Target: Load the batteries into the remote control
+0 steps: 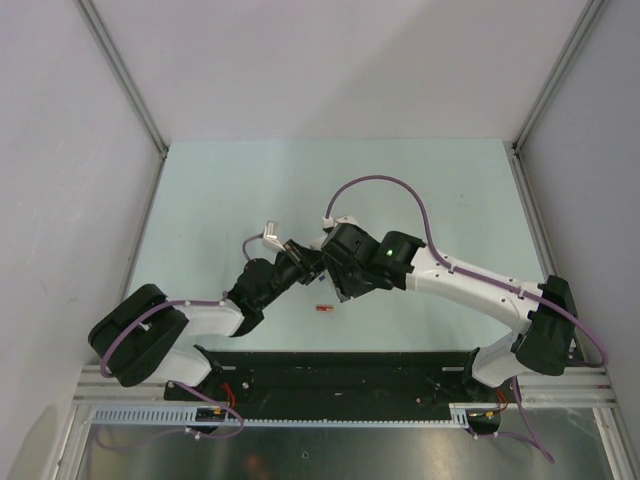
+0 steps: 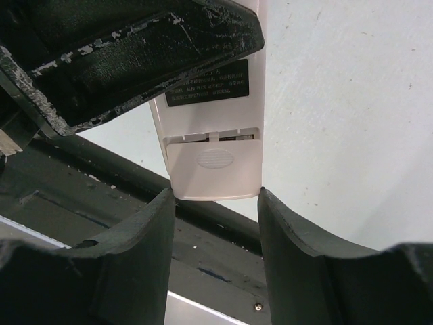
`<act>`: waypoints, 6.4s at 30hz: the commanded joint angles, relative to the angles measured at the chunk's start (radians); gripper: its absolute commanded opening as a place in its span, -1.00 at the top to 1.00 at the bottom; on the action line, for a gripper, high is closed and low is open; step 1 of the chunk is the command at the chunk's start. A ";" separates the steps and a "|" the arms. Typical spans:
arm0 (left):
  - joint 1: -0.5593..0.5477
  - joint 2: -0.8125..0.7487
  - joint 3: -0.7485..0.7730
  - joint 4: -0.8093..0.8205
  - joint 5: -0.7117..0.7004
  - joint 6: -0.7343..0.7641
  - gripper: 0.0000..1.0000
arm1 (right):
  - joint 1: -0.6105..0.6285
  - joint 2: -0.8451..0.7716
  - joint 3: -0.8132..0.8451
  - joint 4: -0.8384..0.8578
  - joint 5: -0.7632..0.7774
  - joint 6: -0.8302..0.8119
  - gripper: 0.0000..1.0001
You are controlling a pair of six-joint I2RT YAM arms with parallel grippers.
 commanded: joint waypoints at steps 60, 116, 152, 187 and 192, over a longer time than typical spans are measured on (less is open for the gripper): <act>-0.011 0.031 0.010 0.202 0.066 -0.132 1.00 | -0.041 -0.011 0.074 -0.024 -0.026 0.033 0.44; -0.010 0.085 0.039 0.214 0.089 -0.204 0.99 | -0.061 0.017 0.112 -0.089 -0.014 0.029 -0.16; -0.010 0.098 0.030 0.214 0.080 -0.201 1.00 | -0.044 -0.001 0.183 -0.112 0.007 0.053 -0.42; 0.001 0.022 0.025 0.242 0.224 -0.256 1.00 | -0.554 -0.558 -0.531 0.706 -0.765 0.358 -0.63; -0.001 0.013 0.042 0.242 0.219 -0.267 1.00 | -0.555 -0.554 -0.587 0.775 -0.844 0.400 -0.64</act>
